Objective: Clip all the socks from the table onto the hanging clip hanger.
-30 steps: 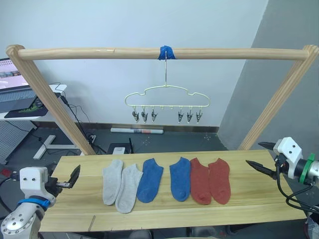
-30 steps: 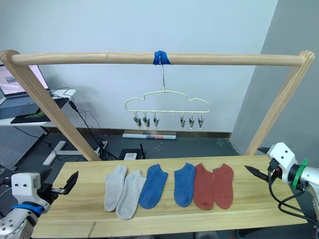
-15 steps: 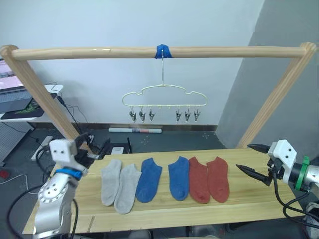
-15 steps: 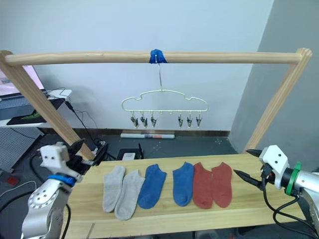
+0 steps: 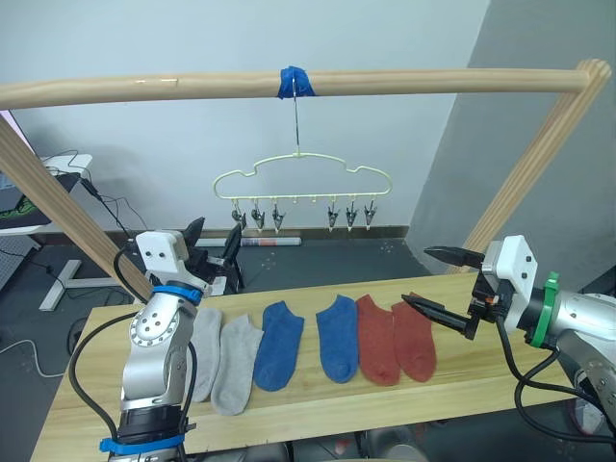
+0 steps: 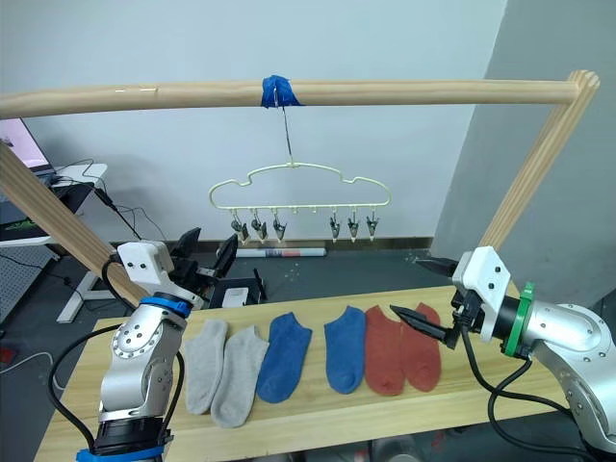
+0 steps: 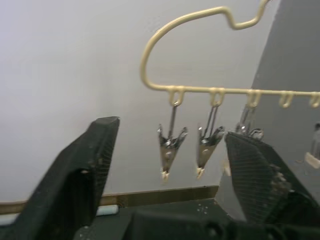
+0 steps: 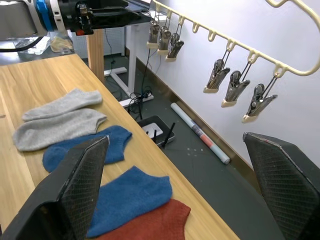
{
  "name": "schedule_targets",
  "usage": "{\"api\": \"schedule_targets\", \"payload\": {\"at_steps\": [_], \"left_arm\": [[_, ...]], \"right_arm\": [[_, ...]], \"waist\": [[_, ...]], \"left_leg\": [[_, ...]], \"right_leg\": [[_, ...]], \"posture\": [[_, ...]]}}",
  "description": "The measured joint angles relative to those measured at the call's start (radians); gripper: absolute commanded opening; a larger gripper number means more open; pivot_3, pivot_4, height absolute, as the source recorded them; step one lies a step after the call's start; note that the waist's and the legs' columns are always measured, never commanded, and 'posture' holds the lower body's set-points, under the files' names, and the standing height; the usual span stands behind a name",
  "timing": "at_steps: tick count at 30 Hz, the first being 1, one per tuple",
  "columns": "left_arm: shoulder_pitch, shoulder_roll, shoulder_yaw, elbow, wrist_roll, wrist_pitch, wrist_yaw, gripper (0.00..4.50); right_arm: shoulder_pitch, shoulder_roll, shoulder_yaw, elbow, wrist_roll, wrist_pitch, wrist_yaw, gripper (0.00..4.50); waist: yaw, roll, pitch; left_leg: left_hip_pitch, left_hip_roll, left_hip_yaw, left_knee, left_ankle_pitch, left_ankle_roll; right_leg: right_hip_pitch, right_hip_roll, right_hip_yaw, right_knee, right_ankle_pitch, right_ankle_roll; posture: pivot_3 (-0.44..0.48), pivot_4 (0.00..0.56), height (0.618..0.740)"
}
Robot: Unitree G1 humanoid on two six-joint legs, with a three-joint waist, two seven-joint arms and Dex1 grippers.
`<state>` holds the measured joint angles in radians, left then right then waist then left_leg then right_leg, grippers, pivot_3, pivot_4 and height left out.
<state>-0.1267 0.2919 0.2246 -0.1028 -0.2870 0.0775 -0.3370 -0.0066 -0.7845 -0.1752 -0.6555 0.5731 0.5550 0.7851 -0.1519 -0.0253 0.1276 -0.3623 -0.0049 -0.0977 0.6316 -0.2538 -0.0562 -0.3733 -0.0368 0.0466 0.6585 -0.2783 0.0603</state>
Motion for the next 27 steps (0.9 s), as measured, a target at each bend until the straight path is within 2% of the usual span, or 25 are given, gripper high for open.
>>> {"api": "schedule_targets", "payload": {"at_steps": [11, 15, 27], "left_arm": [[-0.045, -0.011, -0.006, 0.044, 0.003, 0.018, 0.023, 2.81], [-0.083, -0.011, -0.022, 0.077, 0.017, 0.022, 0.024, 2.81], [-0.160, -0.003, -0.019, 0.152, 0.024, 0.001, 0.019, 2.81]], "right_arm": [[-0.102, 0.023, 0.044, -0.042, 0.055, 0.060, -0.039, 4.50], [-0.173, 0.035, 0.055, -0.080, 0.111, 0.110, -0.073, 4.50], [-0.241, 0.038, 0.080, -0.109, 0.228, 0.206, -0.119, 4.50]], "waist": [[-0.007, -0.001, 0.035], [-0.009, -0.003, 0.050], [-0.014, -0.004, 0.071]], "left_leg": [[-0.002, 0.000, -0.001, 0.000, 0.000, 0.000], [-0.002, 0.000, -0.001, 0.000, 0.000, 0.000], [-0.006, 0.000, 0.000, -0.001, 0.000, 0.000]], "right_leg": [[-0.001, 0.000, 0.000, 0.000, 0.000, 0.000], [-0.002, 0.000, -0.001, 0.000, 0.000, 0.000], [-0.006, 0.000, -0.001, 0.000, 0.000, 0.000]], "posture": [[-0.308, 0.181, 0.740], [-0.317, 0.188, 0.740], [-0.315, 0.198, 0.740]]}}
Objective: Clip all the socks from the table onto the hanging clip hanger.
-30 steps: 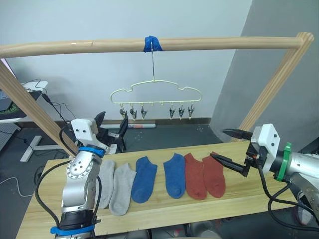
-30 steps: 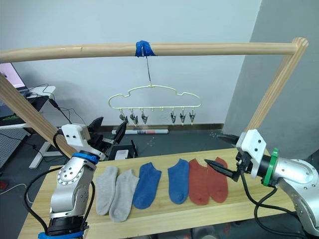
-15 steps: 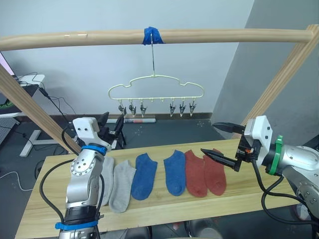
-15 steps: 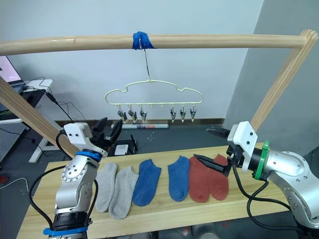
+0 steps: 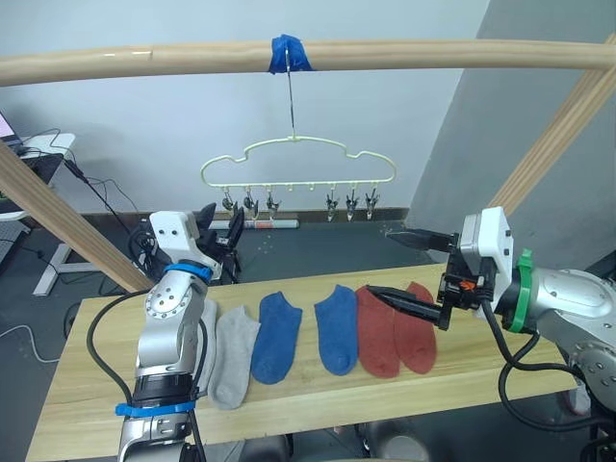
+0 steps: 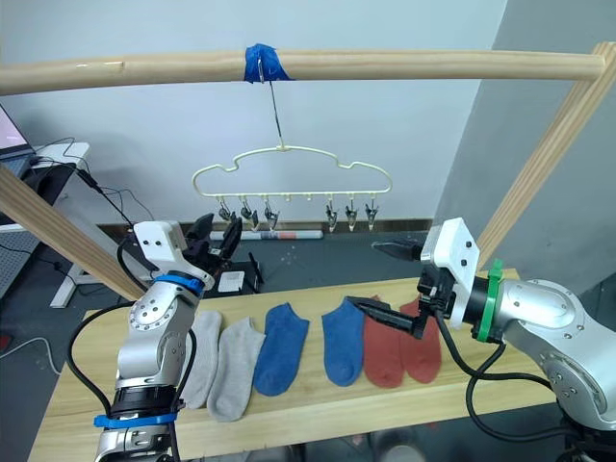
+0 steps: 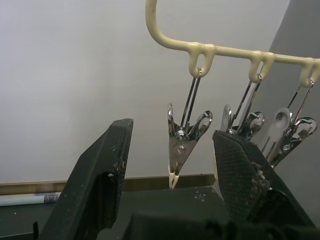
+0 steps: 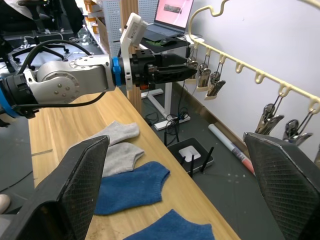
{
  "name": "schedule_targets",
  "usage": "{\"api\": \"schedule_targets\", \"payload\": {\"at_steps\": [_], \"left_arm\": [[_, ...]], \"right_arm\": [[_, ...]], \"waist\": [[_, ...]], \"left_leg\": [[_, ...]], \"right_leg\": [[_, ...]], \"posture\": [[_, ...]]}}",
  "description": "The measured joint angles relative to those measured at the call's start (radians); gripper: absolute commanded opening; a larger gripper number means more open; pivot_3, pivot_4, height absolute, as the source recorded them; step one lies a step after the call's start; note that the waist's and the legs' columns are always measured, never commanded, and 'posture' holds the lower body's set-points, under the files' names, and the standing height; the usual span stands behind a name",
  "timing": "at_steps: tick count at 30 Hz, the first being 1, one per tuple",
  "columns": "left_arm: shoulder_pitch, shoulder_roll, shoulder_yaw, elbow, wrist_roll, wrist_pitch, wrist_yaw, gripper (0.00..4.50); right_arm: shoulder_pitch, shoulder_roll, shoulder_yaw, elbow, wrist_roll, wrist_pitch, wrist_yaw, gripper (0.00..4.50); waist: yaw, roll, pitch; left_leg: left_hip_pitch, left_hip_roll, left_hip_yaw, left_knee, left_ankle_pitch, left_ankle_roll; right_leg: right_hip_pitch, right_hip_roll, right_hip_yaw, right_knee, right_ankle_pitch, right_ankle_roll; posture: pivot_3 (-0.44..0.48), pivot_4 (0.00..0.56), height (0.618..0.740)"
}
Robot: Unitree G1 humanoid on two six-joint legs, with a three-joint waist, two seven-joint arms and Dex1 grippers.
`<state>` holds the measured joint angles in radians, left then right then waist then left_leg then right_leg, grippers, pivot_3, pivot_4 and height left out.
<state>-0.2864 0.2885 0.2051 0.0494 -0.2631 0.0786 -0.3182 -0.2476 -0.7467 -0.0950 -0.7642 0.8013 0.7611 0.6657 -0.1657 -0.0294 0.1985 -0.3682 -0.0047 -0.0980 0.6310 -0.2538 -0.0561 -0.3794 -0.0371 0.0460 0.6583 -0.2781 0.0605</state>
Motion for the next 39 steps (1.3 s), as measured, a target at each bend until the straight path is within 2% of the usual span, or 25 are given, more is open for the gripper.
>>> {"api": "schedule_targets", "payload": {"at_steps": [14, 17, 22, 25, 29, 35, 39], "left_arm": [[-0.038, 0.003, 0.000, 0.036, -0.002, -0.025, -0.020, 2.81], [-0.042, 0.003, 0.000, 0.039, -0.002, -0.030, -0.023, 2.23], [-0.054, 0.015, 0.000, 0.040, 0.000, -0.054, -0.029, 0.78], [-0.064, 0.024, 0.000, 0.041, 0.000, -0.066, -0.033, 0.24], [-0.065, 0.024, 0.000, 0.048, 0.000, -0.069, -0.038, 0.01], [-0.063, 0.026, 0.000, 0.060, 0.005, -0.085, -0.044, 0.01], [-0.059, 0.034, -0.001, 0.060, 0.001, -0.084, -0.060, 0.01]], "right_arm": [[-0.008, 0.001, 0.011, 0.000, 0.006, 0.003, -0.018, 4.50], [-0.006, 0.001, 0.019, 0.000, 0.005, 0.000, -0.018, 4.50], [0.001, 0.002, 0.020, 0.000, 0.004, -0.009, -0.018, 4.50], [0.001, 0.004, 0.022, 0.000, 0.004, -0.009, -0.019, 4.50], [0.001, 0.005, 0.024, 0.000, 0.004, -0.009, -0.020, 4.50], [0.001, 0.005, 0.040, 0.001, -0.005, -0.010, -0.020, 4.50], [0.039, -0.024, 0.065, 0.008, -0.094, -0.021, -0.032, 4.50]], "waist": [[0.000, 0.000, 0.001], [0.000, 0.000, 0.001], [0.000, 0.000, 0.001], [0.000, 0.000, 0.001], [0.000, 0.000, 0.001], [0.000, 0.000, 0.001], [0.001, 0.000, 0.001]], "left_leg": [[-0.011, 0.000, -0.001, 0.001, 0.000, 0.000], [-0.011, 0.000, -0.002, 0.001, 0.000, 0.000], [-0.011, 0.000, -0.002, 0.001, 0.000, 0.000], [-0.011, 0.000, -0.002, 0.001, 0.000, 0.000], [-0.011, 0.000, -0.002, 0.001, 0.000, 0.000], [-0.011, 0.000, -0.003, 0.001, 0.000, 0.000], [-0.011, 0.000, -0.003, 0.001, 0.000, 0.000]], "right_leg": [[-0.010, 0.000, -0.001, 0.000, 0.003, -0.004], [-0.010, 0.000, -0.002, 0.000, 0.003, -0.004], [-0.010, 0.000, -0.002, 0.000, 0.003, -0.004], [-0.010, 0.000, -0.002, 0.000, 0.003, -0.004], [-0.010, 0.000, -0.002, 0.000, 0.003, -0.004], [-0.010, 0.000, -0.002, 0.000, 0.003, -0.004], [-0.010, 0.000, -0.003, 0.000, 0.003, -0.004]], "posture": [[-0.316, 0.194, 0.740], [-0.313, 0.191, 0.740], [-0.311, 0.189, 0.740], [-0.311, 0.189, 0.740], [-0.308, 0.183, 0.740], [-0.307, 0.185, 0.740], [-0.300, 0.202, 0.740]]}}
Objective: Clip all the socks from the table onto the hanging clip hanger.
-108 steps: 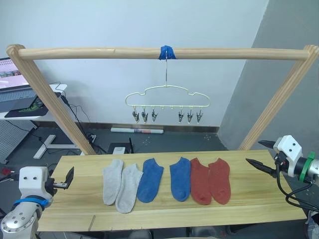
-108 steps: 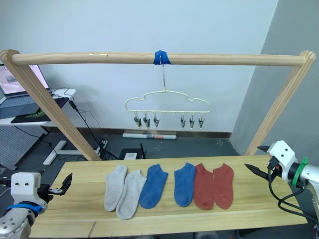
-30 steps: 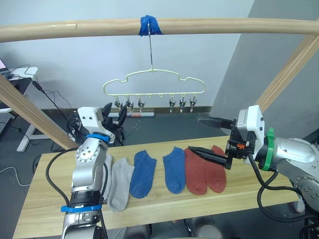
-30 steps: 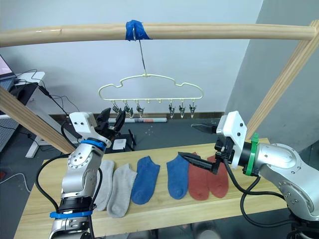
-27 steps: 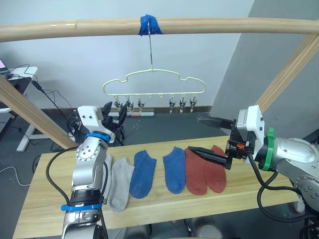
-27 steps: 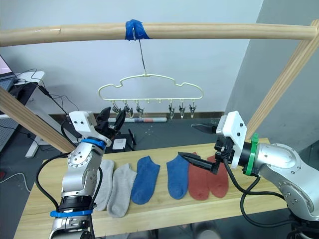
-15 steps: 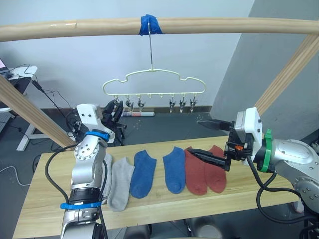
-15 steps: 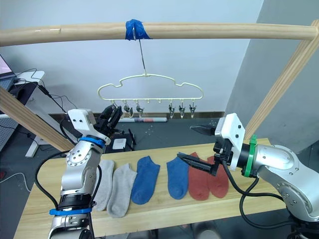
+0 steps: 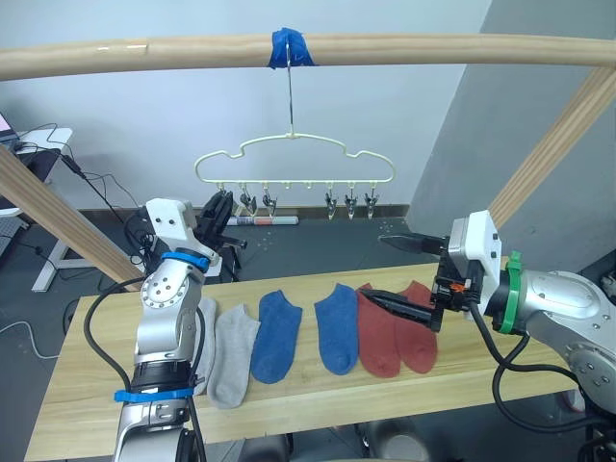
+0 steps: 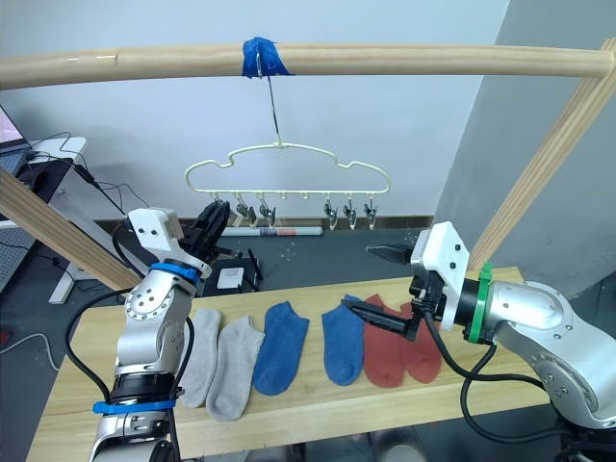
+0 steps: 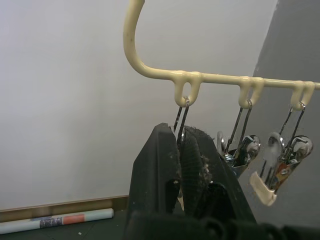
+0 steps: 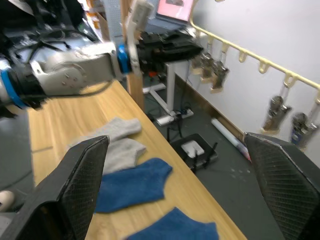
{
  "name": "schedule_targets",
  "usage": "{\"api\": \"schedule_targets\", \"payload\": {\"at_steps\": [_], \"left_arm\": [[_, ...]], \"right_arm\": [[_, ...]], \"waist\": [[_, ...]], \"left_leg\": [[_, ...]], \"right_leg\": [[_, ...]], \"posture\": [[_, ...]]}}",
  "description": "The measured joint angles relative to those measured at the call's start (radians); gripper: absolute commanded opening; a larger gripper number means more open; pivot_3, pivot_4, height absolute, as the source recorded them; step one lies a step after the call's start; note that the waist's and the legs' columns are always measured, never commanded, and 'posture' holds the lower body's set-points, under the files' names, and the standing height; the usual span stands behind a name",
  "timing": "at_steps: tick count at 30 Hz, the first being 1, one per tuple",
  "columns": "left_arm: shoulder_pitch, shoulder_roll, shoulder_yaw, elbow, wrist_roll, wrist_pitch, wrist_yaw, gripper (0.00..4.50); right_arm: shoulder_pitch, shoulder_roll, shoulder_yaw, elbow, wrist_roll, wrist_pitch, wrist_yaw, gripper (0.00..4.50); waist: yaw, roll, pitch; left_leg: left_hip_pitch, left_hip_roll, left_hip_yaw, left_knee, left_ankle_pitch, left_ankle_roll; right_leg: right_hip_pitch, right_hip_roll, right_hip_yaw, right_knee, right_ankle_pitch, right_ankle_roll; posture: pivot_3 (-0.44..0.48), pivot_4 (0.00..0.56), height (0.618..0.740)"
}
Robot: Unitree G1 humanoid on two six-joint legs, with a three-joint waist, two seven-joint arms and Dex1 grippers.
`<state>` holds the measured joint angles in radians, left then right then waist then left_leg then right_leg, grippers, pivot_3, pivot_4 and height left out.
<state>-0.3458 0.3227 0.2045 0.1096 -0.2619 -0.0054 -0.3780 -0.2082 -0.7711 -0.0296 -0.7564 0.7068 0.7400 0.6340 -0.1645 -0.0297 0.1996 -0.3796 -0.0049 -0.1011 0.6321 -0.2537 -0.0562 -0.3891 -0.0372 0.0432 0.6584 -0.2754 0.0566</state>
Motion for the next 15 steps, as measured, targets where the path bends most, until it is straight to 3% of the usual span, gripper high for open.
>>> {"api": "schedule_targets", "payload": {"at_steps": [5, 8, 15], "left_arm": [[0.021, 0.028, -0.002, -0.042, -0.009, 0.041, -0.028, 0.01], [0.032, 0.038, -0.003, -0.090, -0.016, 0.079, -0.042, 0.01], [0.044, 0.050, -0.004, -0.157, -0.031, 0.147, -0.056, 0.01]], "right_arm": [[0.171, 0.020, 0.041, 0.120, -0.226, -0.073, -0.111, 4.50], [0.230, 0.102, 0.066, 0.222, -0.378, -0.137, -0.229, 4.50], [0.249, 0.273, 0.126, 0.459, -0.567, -0.264, -0.357, 4.50]], "waist": [[0.002, -0.002, 0.008], [0.003, -0.001, 0.019], [0.001, 0.004, 0.045]], "left_leg": [[0.000, 0.000, 0.001, 0.000, 0.000, 0.000], [0.000, 0.000, 0.001, 0.000, 0.000, 0.000], [0.001, 0.000, 0.001, 0.000, 0.000, 0.000]], "right_leg": [[0.000, -0.001, 0.001, 0.000, 0.000, 0.000], [0.000, 0.000, 0.001, 0.001, 0.000, 0.001], [-0.001, 0.000, 0.002, 0.003, 0.000, 0.000]], "posture": [[-0.292, 0.232, 0.740], [-0.280, 0.252, 0.740], [-0.255, 0.275, 0.740]]}}
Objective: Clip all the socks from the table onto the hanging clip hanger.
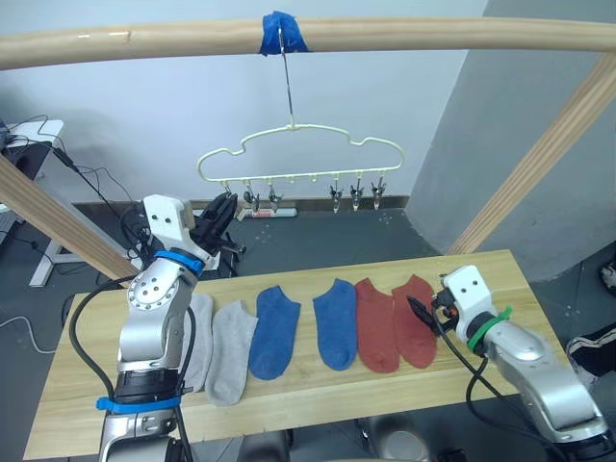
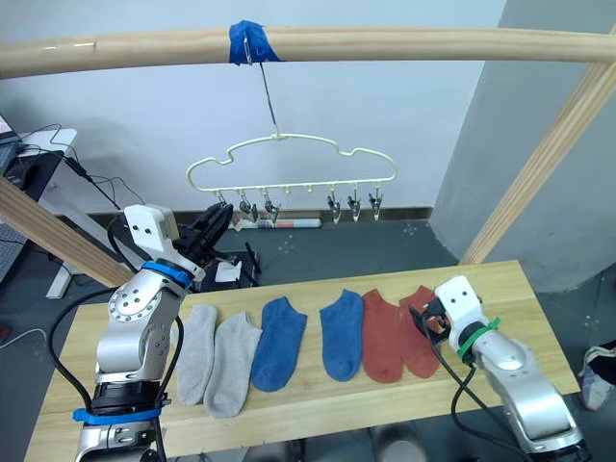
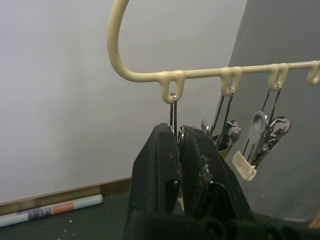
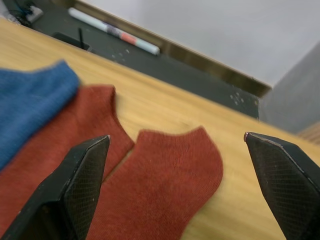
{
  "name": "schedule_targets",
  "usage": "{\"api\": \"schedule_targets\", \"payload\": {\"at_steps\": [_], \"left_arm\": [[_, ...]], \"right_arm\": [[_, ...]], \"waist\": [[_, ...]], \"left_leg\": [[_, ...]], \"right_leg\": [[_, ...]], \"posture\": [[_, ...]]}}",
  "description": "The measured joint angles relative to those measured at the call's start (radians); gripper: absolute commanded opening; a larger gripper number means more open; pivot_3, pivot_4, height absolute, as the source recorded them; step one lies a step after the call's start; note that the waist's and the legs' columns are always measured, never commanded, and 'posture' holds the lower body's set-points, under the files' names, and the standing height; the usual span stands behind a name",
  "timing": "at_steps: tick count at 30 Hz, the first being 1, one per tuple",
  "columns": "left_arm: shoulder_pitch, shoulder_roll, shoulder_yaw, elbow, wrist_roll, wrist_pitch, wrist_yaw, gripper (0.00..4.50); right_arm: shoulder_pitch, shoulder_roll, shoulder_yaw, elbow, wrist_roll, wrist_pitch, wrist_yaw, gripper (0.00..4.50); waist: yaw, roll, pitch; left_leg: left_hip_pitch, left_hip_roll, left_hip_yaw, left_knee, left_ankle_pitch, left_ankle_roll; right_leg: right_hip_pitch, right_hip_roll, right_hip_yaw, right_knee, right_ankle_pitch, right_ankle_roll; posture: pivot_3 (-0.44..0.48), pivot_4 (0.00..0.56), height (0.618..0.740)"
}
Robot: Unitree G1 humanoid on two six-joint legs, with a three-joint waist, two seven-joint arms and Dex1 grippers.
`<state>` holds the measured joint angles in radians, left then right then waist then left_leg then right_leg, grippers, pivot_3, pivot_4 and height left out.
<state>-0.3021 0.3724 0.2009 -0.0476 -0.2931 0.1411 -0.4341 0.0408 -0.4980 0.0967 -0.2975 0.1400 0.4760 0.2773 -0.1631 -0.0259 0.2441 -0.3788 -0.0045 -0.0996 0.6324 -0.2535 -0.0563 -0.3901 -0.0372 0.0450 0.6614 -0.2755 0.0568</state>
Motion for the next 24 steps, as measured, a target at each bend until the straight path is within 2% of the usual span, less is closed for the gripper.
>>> {"api": "schedule_targets", "payload": {"at_steps": [4, 8, 15, 18, 24], "left_arm": [[0.007, 0.010, 0.001, -0.032, -0.010, 0.037, -0.010, 0.01], [0.015, 0.020, 0.002, -0.065, -0.019, 0.063, -0.014, 0.01], [0.020, 0.026, 0.002, -0.083, -0.021, 0.077, -0.019, 0.01], [0.023, 0.027, 0.002, -0.089, -0.021, 0.086, -0.020, 0.01], [0.029, 0.038, 0.002, -0.102, -0.025, 0.099, -0.037, 0.01]], "right_arm": [[-0.084, 0.117, 0.034, 0.232, -0.090, -0.105, -0.070, 4.50], [-0.140, 0.181, 0.028, 0.403, -0.132, -0.163, -0.121, 4.50], [-0.178, 0.241, -0.036, 0.483, -0.138, -0.179, -0.146, 4.50], [-0.171, 0.255, -0.039, 0.475, -0.136, -0.145, -0.135, 3.99], [-0.136, 0.280, -0.034, 0.448, -0.137, -0.133, -0.118, 1.96]], "waist": [[0.000, -0.003, 0.011], [0.007, -0.001, 0.017], [0.019, -0.001, 0.017], [0.020, -0.001, 0.017], [0.023, -0.001, 0.017]], "left_leg": [[0.000, 0.000, 0.000, 0.000, 0.000, 0.000], [-0.001, 0.000, 0.000, 0.000, 0.000, 0.000], [-0.001, 0.000, 0.000, 0.000, 0.000, 0.000], [0.000, 0.000, 0.000, 0.000, 0.000, 0.000], [0.000, 0.000, -0.001, 0.000, 0.000, 0.000]], "right_leg": [[0.000, 0.000, 0.000, 0.001, 0.001, -0.001], [-0.001, -0.001, 0.000, 0.000, 0.001, -0.001], [-0.001, -0.001, -0.001, 0.001, 0.001, -0.002], [-0.001, -0.001, -0.001, 0.001, 0.001, -0.002], [0.000, 0.000, -0.001, 0.001, 0.001, -0.001]], "posture": [[-0.235, 0.281, 0.740], [-0.217, 0.284, 0.740], [-0.209, 0.284, 0.740], [-0.209, 0.284, 0.740], [-0.204, 0.280, 0.740]]}}
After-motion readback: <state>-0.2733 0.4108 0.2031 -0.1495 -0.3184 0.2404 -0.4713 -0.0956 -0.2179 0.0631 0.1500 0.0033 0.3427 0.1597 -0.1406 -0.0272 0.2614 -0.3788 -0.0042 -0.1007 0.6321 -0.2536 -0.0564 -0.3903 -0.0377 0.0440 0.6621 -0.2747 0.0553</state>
